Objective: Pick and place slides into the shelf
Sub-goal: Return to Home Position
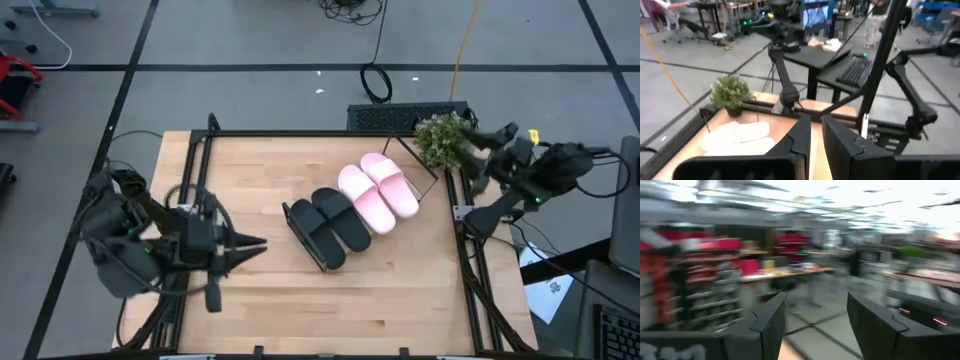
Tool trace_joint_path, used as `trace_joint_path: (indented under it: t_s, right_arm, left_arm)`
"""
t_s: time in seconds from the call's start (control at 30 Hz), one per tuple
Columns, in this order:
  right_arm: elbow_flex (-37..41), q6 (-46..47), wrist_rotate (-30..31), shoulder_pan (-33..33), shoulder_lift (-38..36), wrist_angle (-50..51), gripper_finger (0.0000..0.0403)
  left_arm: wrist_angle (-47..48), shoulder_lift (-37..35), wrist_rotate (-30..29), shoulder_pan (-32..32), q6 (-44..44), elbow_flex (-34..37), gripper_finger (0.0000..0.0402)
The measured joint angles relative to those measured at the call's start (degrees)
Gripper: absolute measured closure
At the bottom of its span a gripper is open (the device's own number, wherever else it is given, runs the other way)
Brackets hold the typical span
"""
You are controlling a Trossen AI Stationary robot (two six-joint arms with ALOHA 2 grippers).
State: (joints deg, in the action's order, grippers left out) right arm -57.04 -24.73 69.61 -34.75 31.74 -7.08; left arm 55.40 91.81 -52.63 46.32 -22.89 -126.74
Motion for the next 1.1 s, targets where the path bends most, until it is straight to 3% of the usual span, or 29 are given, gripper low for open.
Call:
trace_joint_path:
  t_s: [0.13, 0.23, 0.33, 0.5, 0.6, 0.67, 0.73, 0.8, 0.9, 1.0, 1.1]
  right_arm:
    - [0.04, 1.59, 1.28, -8.00, -1.21, 4.20, 0.0206]
    - [0.04, 1.75, 5.32, -13.67, -3.54, 5.61, 0.0206]
    - [0.02, 3.11, 5.15, -19.03, -5.81, 8.02, 0.0206]
    - [0.04, 7.93, 5.22, -26.95, -7.65, 13.82, 0.0206]
    - [0.04, 9.01, 5.10, -31.06, -7.60, 15.88, 0.0206]
    - [0.04, 9.09, 5.14, -33.54, -7.60, 15.80, 0.0206]
    - [0.04, 9.55, 5.21, -35.88, -7.60, 16.24, 0.0206]
    - [0.04, 11.16, 5.28, -38.05, -7.68, 19.00, 0.0206]
    - [0.04, 18.13, 5.26, -40.48, -8.49, 27.04, 0.0206]
    - [0.04, 26.78, 5.18, -41.94, -10.11, 35.87, 0.0206]
    - [0.04, 29.52, 5.12, -42.39, -11.45, 39.79, 0.0206]
  left_arm:
    - [-0.74, -1.80, -3.34, 2.83, -3.46, 6.03, 0.0355]
    - [-6.42, -6.28, -12.48, 6.51, -5.22, 14.63, 0.0355]
    - [-15.68, -11.78, -19.30, 9.72, -5.75, 26.83, 0.0355]
    - [-35.78, -21.15, -18.90, 8.75, -3.52, 50.27, 0.0355]
    - [-58.15, -25.85, -7.89, 5.02, 8.75, 64.26, 0.0355]
    - [-76.16, -28.27, 7.57, 2.22, 22.75, 73.89, 0.0355]
    - [-89.65, -31.11, 20.40, -0.61, 30.95, 82.81, 0.0355]
    - [-96.63, -33.69, 22.88, -2.65, 28.66, 90.20, 0.0355]
    - [-100.02, -35.91, 20.84, -5.24, 23.48, 97.88, 0.0355]
    - [-103.44, -39.16, 22.77, -6.89, 25.98, 101.93, 0.0355]
    - [-99.73, -44.20, 23.63, -6.88, 27.74, 104.06, 0.0355]
